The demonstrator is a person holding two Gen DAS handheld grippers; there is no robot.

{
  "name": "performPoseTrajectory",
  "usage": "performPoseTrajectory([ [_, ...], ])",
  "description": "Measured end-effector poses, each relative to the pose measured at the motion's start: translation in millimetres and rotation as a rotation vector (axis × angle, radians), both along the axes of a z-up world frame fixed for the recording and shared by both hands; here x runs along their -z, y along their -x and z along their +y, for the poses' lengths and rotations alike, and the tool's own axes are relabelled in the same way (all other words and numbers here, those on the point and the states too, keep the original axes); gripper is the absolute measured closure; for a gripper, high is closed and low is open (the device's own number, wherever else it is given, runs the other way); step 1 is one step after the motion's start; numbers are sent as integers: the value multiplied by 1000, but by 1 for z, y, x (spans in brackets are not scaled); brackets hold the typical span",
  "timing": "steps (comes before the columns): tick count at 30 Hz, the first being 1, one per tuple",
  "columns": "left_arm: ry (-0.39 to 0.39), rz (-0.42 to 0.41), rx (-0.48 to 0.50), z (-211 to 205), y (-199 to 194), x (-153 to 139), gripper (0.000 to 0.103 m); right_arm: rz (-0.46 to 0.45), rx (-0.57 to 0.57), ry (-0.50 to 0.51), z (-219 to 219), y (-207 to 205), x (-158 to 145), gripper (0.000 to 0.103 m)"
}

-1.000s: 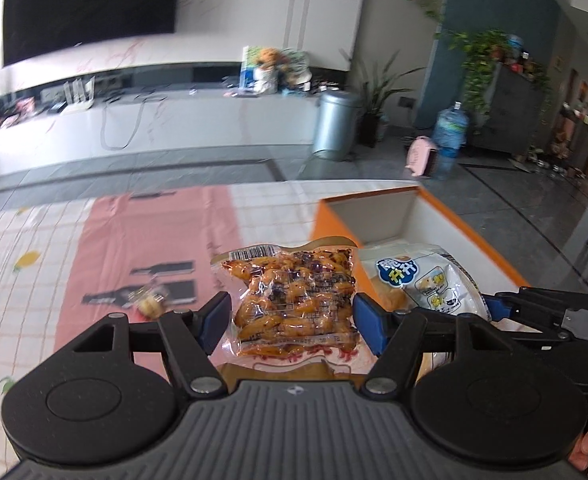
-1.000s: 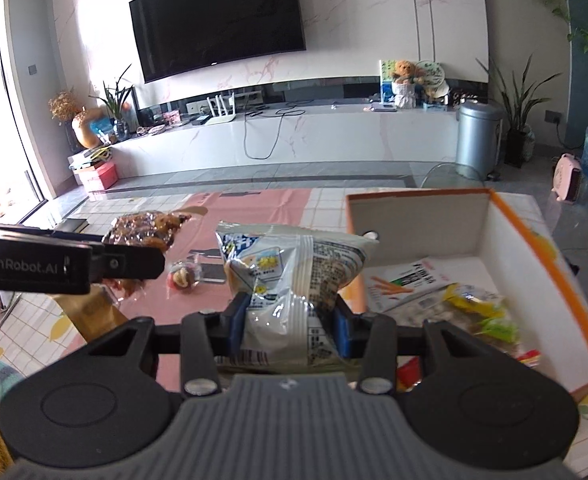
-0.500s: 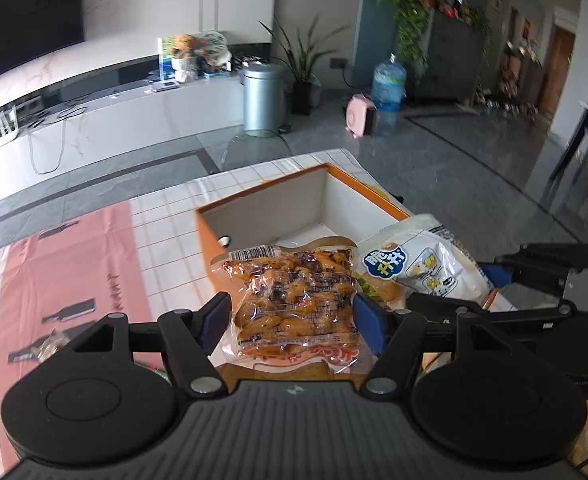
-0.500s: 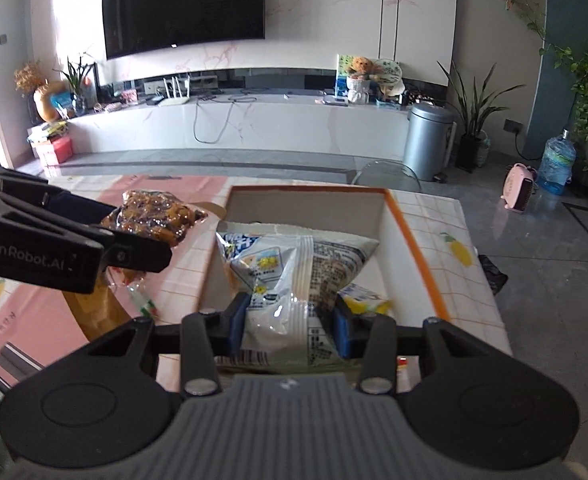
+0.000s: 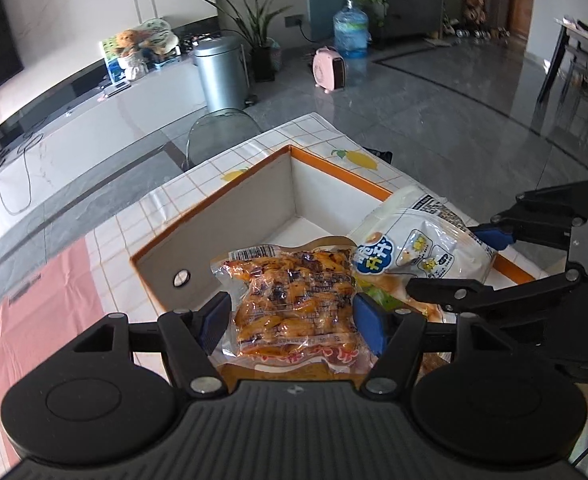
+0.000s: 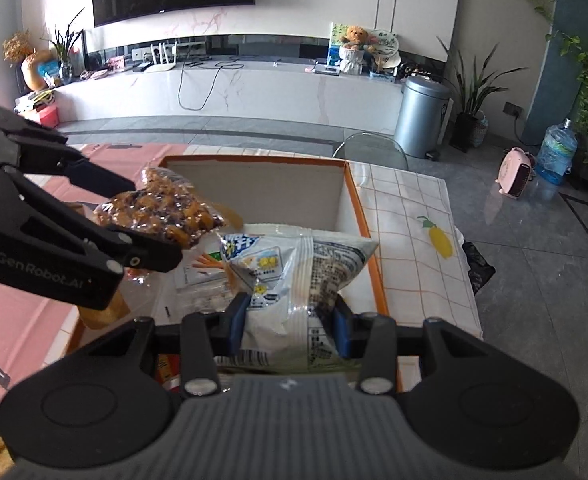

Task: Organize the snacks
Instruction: 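Carry both packs into the orange box and open both tools to release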

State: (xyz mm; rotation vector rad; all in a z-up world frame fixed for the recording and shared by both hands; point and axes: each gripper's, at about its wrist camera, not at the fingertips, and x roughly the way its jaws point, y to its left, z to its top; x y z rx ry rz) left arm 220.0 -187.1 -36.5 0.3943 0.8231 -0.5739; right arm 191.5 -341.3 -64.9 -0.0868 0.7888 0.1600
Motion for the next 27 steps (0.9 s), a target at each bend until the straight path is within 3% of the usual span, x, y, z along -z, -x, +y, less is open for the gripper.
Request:
performPoseTrajectory([
  [15, -173, -14, 145, -23, -68, 33, 26, 115, -143, 83, 10, -86, 32, 63],
  [27, -274, 32, 222, -25, -90, 64, 25, 236, -251, 224, 34, -116, 51, 63],
])
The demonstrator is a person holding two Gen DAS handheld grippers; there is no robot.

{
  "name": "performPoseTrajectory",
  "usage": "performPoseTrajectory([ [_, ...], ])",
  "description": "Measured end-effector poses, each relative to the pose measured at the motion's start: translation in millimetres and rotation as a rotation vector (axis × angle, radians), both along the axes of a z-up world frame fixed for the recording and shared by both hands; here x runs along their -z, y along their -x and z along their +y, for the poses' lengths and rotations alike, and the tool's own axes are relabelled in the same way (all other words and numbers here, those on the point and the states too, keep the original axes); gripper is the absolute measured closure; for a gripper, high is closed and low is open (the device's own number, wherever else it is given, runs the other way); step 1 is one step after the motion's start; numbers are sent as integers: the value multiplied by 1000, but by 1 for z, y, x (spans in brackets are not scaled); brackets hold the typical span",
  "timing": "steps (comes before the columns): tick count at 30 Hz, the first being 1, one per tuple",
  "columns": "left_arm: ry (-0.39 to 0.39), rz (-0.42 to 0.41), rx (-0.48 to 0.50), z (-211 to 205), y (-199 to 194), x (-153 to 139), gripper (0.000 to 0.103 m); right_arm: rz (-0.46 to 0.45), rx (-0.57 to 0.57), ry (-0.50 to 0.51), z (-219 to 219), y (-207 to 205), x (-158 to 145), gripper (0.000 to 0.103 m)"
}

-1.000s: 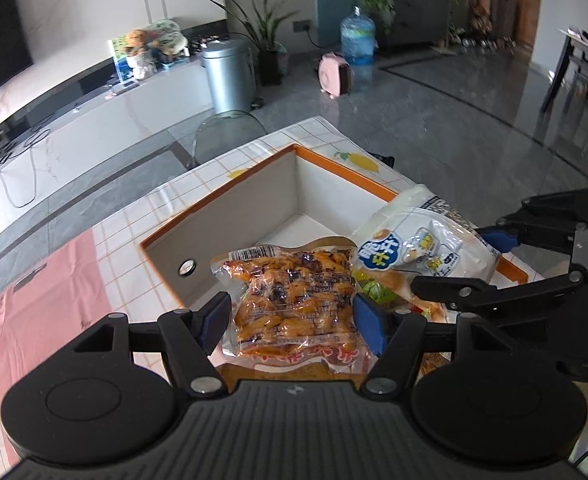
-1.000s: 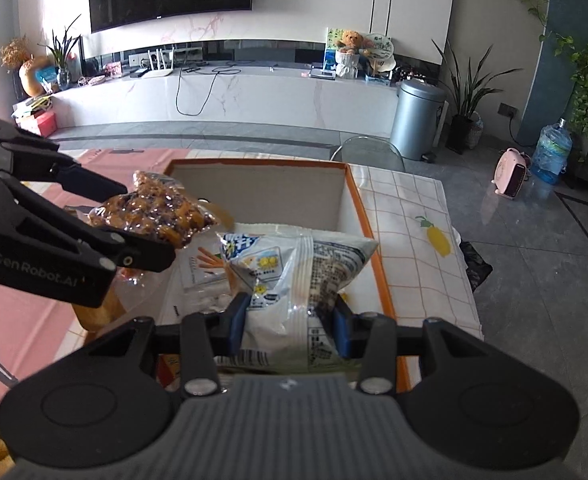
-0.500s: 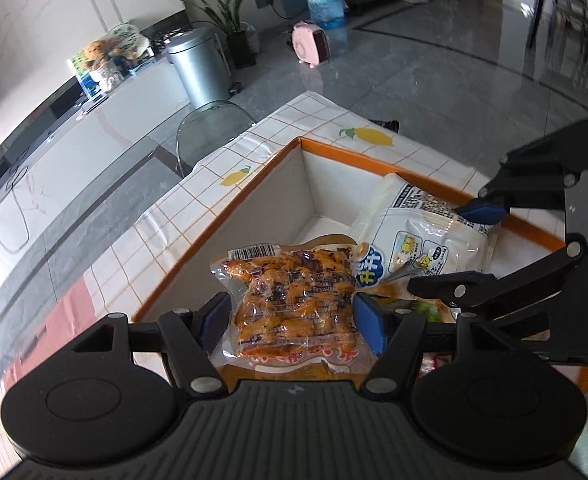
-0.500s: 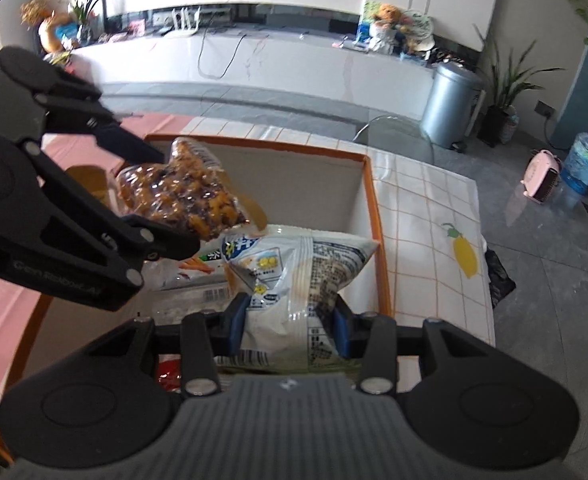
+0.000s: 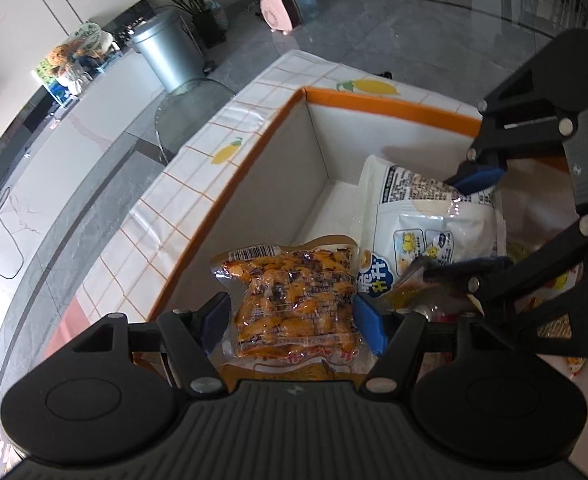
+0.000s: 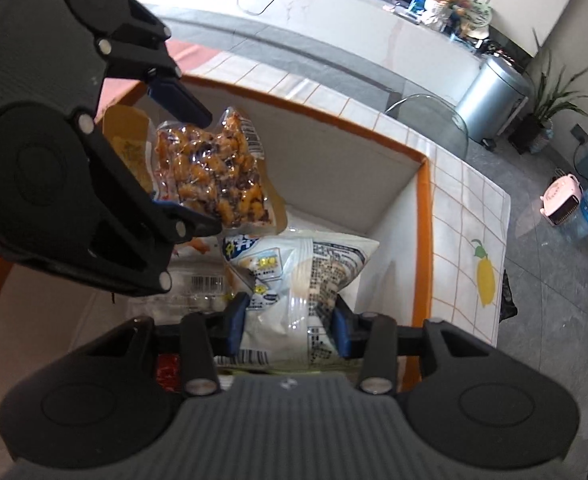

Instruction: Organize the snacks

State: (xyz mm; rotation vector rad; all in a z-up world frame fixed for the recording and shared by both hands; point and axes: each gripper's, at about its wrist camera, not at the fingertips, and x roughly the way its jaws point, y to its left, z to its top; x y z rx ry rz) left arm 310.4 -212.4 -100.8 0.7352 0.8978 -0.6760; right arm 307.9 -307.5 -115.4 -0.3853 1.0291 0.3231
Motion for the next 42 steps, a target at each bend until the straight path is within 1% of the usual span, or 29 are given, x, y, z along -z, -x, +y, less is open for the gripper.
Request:
performPoseTrajectory([
  [5, -6, 26, 8, 1, -1, 8, 24, 32, -10, 33, 2, -5, 7, 62],
  [8, -5, 38, -7, 4, -3, 13, 20, 45, -5, 38, 3, -8, 9, 62],
  [11, 18, 49, -27, 9, -5, 13, 19, 51, -2, 45, 4, -10, 9, 62],
  [19, 112, 16, -61, 23, -2, -13, 18, 57, 16, 50, 6, -20, 8, 61],
  [24, 159, -4, -115, 36, 3, -32, 18, 52, 48, 71, 12, -25, 10, 61],
  [26, 174, 7, -131, 41, 4, -38, 18, 43, 65, 71, 14, -29, 10, 61],
  [29, 191, 23, -156, 47, 4, -44, 18, 56, 103, 76, 14, -35, 16, 61],
  [33, 188, -1, -167, 54, 9, -49, 18, 68, 136, 92, 18, -40, 21, 61],
  [36, 182, -7, -171, 58, 13, -51, 18, 71, 154, 89, 19, -40, 17, 61],
  [38, 178, -13, -171, 59, 15, -51, 18, 74, 159, 87, 18, -38, 15, 59],
  [40, 183, -15, -179, 62, 18, -53, 18, 70, 164, 85, 19, -39, 12, 47],
  [42, 190, -18, -184, 66, 21, -57, 18, 63, 166, 83, 19, -38, 9, 45],
])
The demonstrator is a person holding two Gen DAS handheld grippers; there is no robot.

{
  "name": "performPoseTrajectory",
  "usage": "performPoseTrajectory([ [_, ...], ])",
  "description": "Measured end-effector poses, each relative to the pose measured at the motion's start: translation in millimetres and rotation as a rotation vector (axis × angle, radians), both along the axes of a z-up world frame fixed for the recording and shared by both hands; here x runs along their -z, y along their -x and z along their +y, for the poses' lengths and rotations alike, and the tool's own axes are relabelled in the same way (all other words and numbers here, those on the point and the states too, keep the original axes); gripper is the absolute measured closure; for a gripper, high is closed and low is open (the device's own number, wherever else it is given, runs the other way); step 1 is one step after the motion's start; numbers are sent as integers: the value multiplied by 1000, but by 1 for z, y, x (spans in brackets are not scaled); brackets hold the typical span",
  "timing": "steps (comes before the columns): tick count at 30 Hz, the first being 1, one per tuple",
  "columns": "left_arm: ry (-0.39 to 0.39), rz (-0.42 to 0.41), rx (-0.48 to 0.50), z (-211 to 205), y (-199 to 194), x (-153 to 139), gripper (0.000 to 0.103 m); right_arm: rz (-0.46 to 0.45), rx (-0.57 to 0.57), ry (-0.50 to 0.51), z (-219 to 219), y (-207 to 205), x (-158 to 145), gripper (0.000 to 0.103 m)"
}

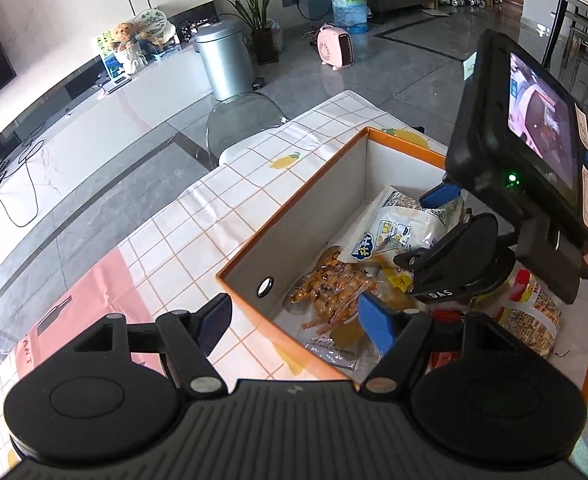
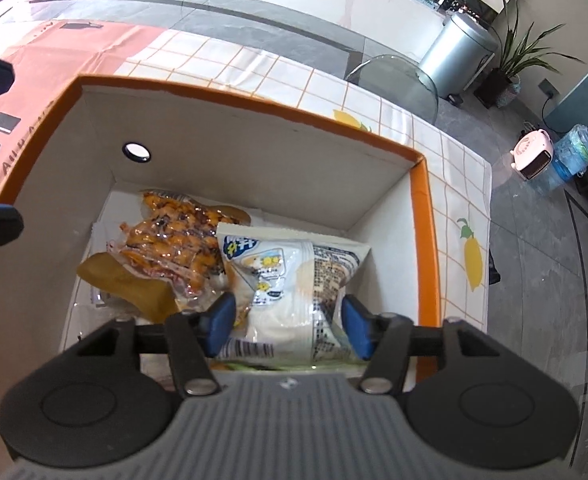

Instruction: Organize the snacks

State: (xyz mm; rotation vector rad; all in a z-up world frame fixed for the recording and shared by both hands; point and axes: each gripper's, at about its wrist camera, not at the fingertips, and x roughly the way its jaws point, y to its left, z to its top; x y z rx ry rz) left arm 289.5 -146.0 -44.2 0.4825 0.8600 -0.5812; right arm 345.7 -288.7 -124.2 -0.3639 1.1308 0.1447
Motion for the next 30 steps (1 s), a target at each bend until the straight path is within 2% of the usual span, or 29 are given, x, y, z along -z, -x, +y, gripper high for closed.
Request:
performPoseTrajectory([
  [3, 13, -2, -14, 7, 7, -6, 18, -7, 7, 5, 2, 5, -7, 39],
  [10, 44, -17, -52, 29, 32, -30, 18, -31, 26, 18, 8, 26, -31, 38],
  [18, 109, -54, -128, 65, 74, -63, 18, -102, 36, 18, 22, 76, -77, 38],
  [24, 140, -93, -190, 95, 114, -74, 18, -178, 41, -55, 42, 126, -109, 38],
  [30, 192, -123, -263, 126, 153, -76, 18, -262, 46, -139, 71, 174, -124, 38],
])
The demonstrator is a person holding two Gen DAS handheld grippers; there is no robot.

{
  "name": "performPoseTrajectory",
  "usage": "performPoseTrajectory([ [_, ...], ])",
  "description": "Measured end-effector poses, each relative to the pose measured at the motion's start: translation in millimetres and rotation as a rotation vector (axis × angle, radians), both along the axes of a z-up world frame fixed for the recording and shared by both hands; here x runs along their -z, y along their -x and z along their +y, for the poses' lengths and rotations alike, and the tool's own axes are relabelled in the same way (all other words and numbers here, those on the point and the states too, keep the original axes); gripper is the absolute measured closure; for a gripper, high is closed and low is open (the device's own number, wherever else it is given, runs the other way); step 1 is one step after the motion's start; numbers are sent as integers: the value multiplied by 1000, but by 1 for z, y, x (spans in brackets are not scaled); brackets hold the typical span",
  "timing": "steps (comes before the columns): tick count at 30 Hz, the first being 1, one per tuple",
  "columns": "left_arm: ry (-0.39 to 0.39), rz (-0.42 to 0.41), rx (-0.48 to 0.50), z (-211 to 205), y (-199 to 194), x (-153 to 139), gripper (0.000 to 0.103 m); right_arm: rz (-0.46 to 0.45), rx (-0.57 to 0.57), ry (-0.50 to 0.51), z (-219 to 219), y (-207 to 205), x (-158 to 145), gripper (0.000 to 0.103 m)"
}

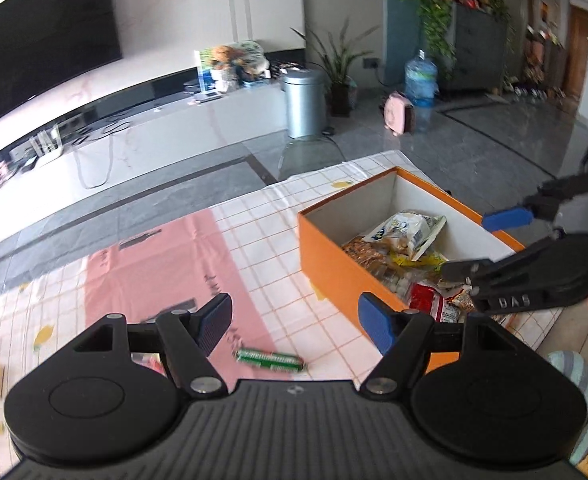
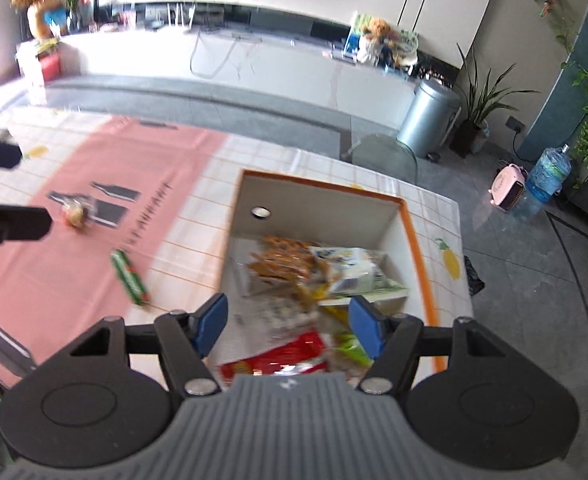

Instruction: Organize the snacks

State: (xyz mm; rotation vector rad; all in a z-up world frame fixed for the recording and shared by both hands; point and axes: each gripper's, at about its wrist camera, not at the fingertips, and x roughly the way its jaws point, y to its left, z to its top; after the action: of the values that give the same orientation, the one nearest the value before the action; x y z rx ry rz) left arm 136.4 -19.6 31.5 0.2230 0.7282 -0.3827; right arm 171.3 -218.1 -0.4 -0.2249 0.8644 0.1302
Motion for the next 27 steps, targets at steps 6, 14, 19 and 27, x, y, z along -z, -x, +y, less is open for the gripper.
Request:
performPoseTrajectory([
  [6, 16, -21, -86, 32, 32, 8, 25, -44, 4, -80, 33, 40, 7, 38],
  [14, 92, 40, -188, 83, 56, 27, 38, -92, 35, -148, 75, 82, 28, 38],
  [19, 116, 39, -218, 106, 65, 41, 38, -102, 25, -232, 96, 95, 49, 41],
  [27, 156, 100, -302, 133, 50, 67, 37, -96, -31, -277, 125, 86, 77, 47],
])
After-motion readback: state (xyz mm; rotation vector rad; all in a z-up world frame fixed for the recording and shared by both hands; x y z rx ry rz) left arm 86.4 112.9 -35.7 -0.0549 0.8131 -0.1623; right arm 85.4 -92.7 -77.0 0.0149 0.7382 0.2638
